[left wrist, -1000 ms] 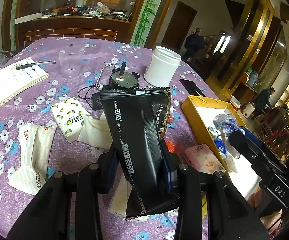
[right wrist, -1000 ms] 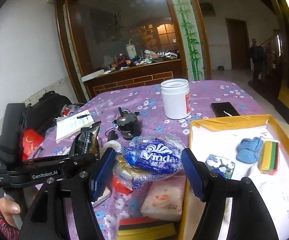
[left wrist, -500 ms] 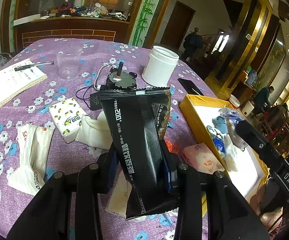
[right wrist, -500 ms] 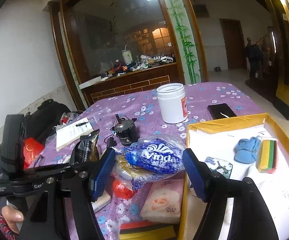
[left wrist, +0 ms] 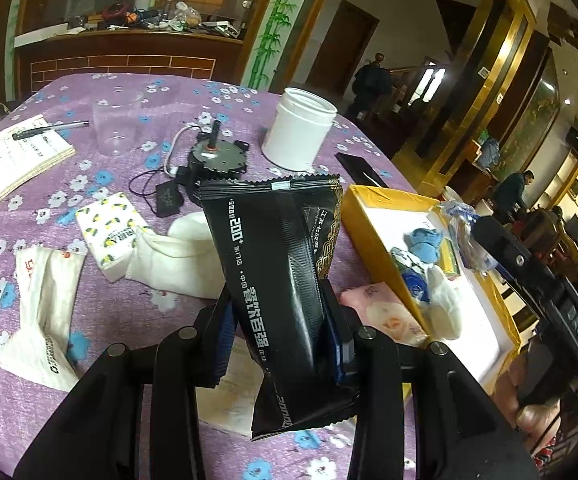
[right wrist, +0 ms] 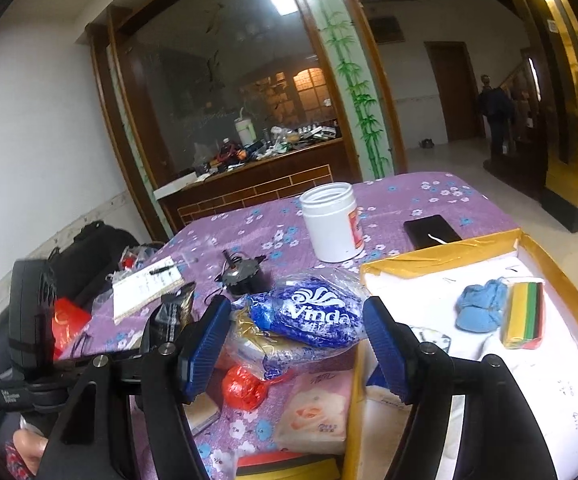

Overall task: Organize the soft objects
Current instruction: 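Carry the black packet and blue Vinda bag over the white box, then lower both items into the white box and open both grippers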

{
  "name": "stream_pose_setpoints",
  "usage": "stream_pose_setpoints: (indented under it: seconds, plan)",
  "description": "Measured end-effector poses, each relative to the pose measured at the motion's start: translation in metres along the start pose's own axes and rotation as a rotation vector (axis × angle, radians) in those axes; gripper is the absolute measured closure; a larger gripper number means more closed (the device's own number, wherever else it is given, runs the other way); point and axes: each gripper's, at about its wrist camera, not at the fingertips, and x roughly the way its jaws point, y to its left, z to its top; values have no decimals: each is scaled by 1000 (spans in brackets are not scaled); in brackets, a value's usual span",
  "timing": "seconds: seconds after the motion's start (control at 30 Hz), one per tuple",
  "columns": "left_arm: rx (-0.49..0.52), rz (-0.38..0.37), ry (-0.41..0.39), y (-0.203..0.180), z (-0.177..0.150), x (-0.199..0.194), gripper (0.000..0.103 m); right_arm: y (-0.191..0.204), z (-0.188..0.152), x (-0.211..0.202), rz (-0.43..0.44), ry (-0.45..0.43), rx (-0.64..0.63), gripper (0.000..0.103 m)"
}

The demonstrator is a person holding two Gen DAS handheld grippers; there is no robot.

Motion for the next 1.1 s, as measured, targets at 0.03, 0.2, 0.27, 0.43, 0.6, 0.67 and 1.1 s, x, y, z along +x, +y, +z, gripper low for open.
stream_pose_setpoints:
  seconds: [0.03,0.2,0.27,0.43,0.6,0.67,1.1]
  plan:
    - [3,-8,0,-3,0,-2,68,-4,1,0,-3,0,15,33]
    - [37,-65,13,-32,3,-7,68,-24,9,-10,-47,-6,70,33]
    - [69,-89,33,-53,4,-2,68,-37,12,-15,-75,-5,94,33]
    - [115,-192,125,-109,-1,28,68,-81,13,-17,-165,53,184,33]
    - [179,-232,204,-160,-17,60,68,-116,10,-23,-286,61,261,33]
    - [192,-239,236,-169,-25,69,68,-127,8,-24,-331,69,286,33]
    - [271,-225,274,-183,-50,84,64,-167,-8,-21,-396,142,484,28]
